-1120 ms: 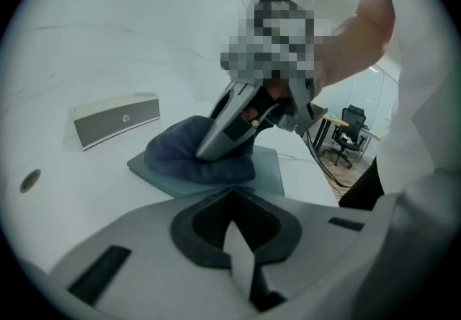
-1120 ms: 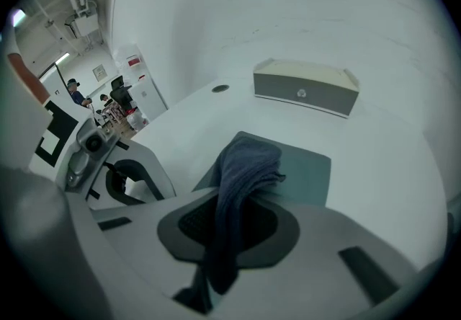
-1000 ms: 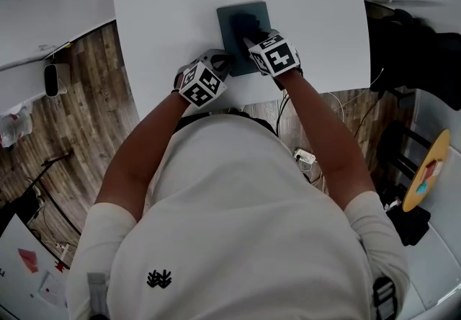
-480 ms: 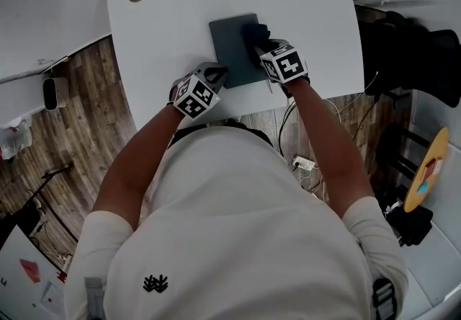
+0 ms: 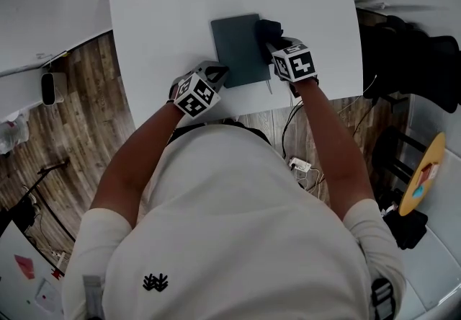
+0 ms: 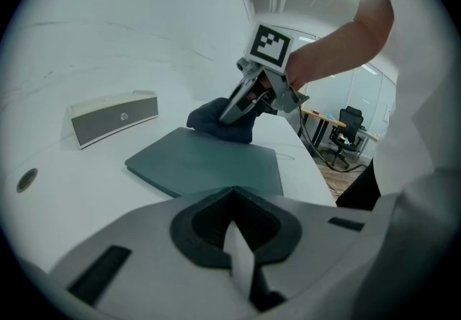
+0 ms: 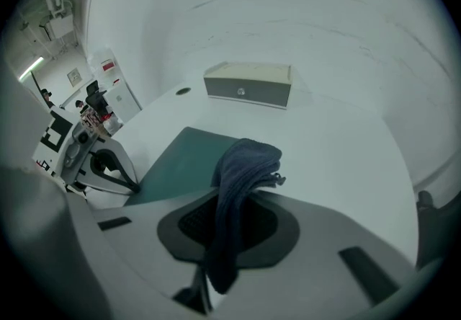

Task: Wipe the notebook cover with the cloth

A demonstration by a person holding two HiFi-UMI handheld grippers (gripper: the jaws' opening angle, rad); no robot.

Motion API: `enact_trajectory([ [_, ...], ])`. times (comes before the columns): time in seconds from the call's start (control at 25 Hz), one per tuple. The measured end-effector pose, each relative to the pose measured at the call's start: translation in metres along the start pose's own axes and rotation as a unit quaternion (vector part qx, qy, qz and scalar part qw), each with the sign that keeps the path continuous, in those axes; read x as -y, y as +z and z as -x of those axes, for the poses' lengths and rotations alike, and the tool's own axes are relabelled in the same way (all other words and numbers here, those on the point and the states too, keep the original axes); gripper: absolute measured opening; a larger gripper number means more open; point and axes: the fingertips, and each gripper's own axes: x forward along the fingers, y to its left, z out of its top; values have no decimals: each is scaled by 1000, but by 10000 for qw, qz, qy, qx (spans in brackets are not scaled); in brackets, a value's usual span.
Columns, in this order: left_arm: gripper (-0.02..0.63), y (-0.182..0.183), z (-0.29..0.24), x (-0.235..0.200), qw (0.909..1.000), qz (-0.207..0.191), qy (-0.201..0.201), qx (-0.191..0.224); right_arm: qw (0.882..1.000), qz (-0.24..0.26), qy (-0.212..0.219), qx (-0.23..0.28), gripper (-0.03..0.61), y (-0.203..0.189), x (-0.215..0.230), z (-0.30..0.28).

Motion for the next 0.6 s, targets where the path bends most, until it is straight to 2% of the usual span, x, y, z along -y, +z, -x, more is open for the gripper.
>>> enact_trajectory([
  [0.2,5,1,1,0,10000,-12,2,7,9992,151,284,219,44,27,-27,5],
  [0.6,5,4,0,4,10000,-27,-16,13,9930,639,977,182,44,64,-104,-29],
])
